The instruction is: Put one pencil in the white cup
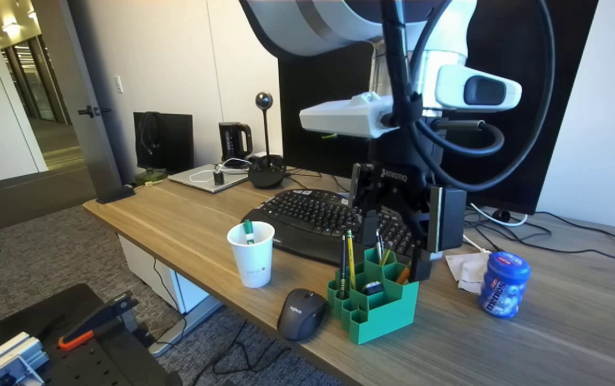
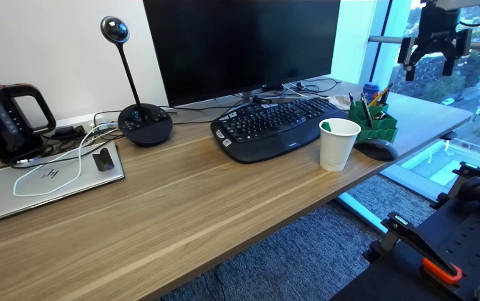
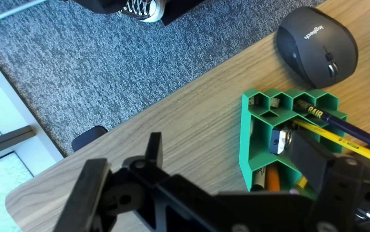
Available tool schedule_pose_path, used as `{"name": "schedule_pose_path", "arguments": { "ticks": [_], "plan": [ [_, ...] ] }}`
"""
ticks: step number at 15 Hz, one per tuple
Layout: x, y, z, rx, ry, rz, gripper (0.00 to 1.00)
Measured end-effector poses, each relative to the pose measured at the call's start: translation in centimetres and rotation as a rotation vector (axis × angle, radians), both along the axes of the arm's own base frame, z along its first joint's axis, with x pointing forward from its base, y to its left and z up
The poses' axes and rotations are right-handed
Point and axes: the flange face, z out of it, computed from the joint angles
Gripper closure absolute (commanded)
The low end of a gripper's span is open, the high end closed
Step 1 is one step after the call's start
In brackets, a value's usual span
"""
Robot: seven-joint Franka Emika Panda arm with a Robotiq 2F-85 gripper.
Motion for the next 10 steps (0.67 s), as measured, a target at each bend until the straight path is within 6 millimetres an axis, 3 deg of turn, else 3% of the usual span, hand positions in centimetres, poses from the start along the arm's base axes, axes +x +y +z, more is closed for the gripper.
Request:
{"name": "schedule_pose_path", "arguments": {
  "ticks": [10],
  "plan": [
    [-0.41, -0.01, -0.81, -0.018, 0.000, 0.021, 0.00]
  ]
}}
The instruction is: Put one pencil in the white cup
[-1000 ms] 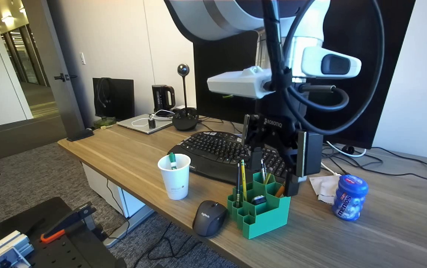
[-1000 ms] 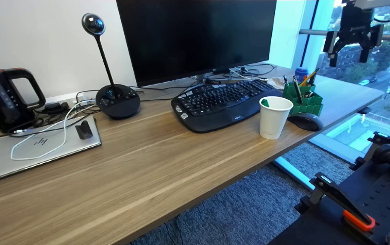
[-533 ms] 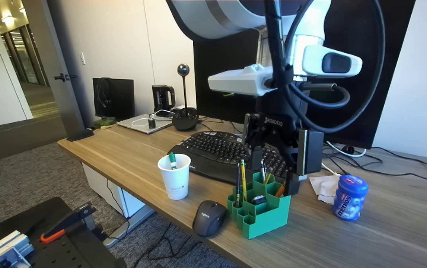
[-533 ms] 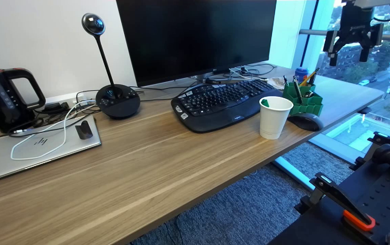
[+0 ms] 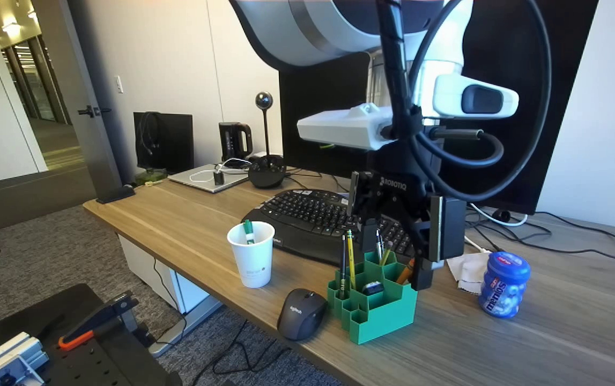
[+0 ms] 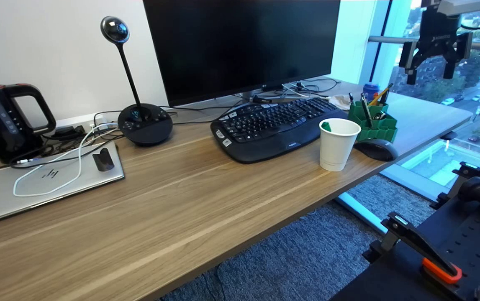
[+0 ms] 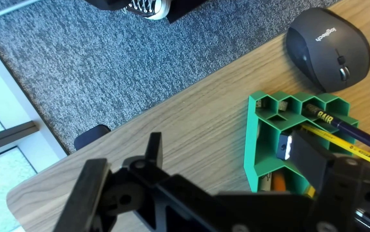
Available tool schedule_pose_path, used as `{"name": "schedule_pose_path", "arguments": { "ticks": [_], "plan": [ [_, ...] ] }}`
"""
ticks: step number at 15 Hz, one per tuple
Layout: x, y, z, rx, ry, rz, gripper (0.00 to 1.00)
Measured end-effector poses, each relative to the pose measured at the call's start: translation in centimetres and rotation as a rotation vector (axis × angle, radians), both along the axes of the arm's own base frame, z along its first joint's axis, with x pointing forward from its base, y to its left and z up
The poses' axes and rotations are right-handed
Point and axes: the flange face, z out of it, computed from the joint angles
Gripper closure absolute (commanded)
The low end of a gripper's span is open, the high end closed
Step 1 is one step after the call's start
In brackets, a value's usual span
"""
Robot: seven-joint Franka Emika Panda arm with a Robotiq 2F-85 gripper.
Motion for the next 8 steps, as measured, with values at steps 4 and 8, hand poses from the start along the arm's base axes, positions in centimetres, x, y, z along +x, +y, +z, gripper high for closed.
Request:
{"name": "schedule_pose_path", "arguments": {
  "ticks": [4, 8],
  "plan": [
    [0.3, -0.2, -0.6, -0.011, -0.020, 0.004, 0.00],
    [0.7, -0.2, -1.5, -0.019, -0.043, 0.008, 0.00]
  ]
}}
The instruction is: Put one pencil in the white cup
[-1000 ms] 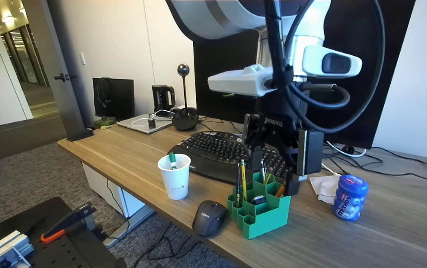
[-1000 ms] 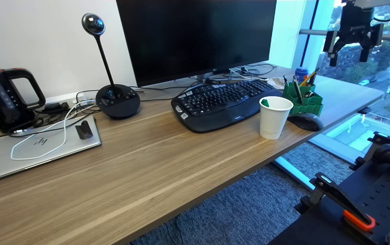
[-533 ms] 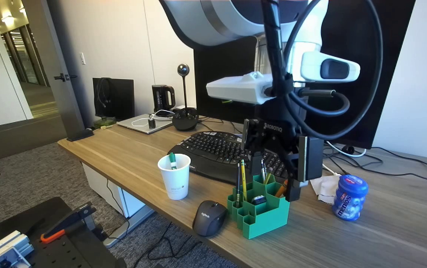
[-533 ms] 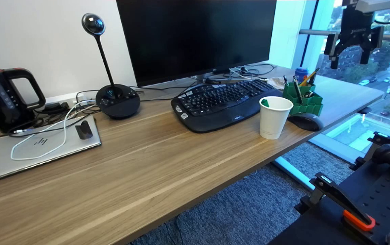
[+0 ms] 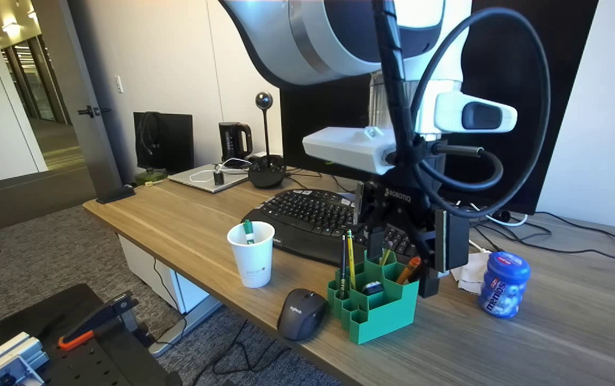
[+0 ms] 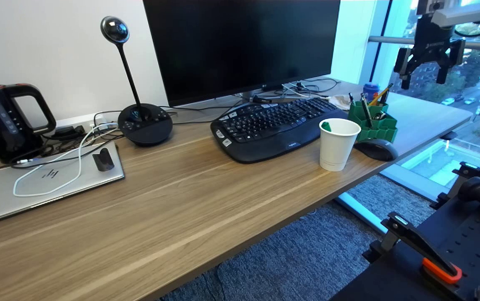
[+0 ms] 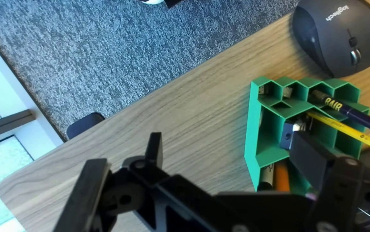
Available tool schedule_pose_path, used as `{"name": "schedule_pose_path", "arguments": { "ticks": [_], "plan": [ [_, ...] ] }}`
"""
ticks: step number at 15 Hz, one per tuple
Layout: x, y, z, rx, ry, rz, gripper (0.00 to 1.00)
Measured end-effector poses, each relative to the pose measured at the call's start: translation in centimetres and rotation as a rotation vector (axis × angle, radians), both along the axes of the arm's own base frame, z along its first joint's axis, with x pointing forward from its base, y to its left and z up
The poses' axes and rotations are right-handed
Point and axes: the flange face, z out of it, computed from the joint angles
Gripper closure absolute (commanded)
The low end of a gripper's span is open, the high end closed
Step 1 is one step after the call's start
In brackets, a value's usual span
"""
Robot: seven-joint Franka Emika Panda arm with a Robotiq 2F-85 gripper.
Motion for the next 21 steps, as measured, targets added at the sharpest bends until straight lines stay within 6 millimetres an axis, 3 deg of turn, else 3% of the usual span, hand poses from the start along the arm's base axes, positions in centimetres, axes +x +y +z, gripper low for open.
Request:
{"name": "schedule_pose_path", "arguments": {
  "ticks": [21],
  "plan": [
    [3.2, 4.0, -0.6, -0.005, -0.101, 0.079, 0.00]
  ]
}}
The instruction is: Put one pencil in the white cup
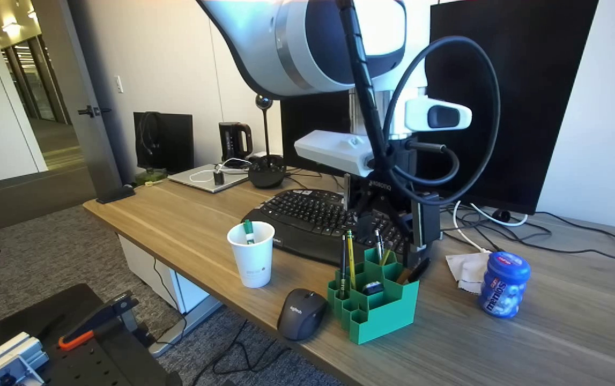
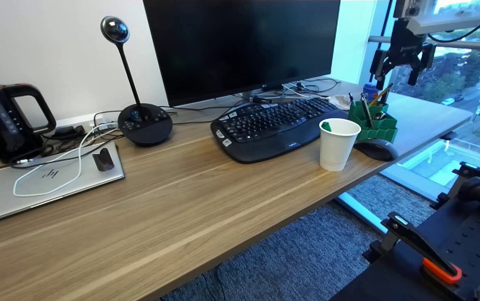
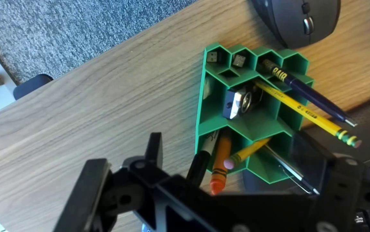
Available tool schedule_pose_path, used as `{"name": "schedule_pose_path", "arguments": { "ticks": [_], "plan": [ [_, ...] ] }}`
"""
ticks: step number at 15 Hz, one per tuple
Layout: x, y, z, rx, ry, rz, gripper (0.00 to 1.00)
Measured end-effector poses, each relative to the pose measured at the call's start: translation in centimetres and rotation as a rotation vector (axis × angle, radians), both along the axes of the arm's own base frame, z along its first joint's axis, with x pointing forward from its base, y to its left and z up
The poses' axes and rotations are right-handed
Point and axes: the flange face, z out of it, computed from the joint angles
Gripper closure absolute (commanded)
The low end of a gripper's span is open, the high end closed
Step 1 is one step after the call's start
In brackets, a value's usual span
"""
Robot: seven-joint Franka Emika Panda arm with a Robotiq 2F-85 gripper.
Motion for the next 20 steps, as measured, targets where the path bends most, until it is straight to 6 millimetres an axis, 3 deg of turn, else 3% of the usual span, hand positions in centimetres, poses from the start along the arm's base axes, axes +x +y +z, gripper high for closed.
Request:
{"name": "schedule_pose_path", "arguments": {
  "ticks": [8, 20],
  "plan": [
    [1.3, -0.1, -0.3, 0.002, -0.016, -0.007, 0.00],
    [1.8, -0.5, 0.4, -0.006, -0.056, -0.032, 0.00]
  ]
}}
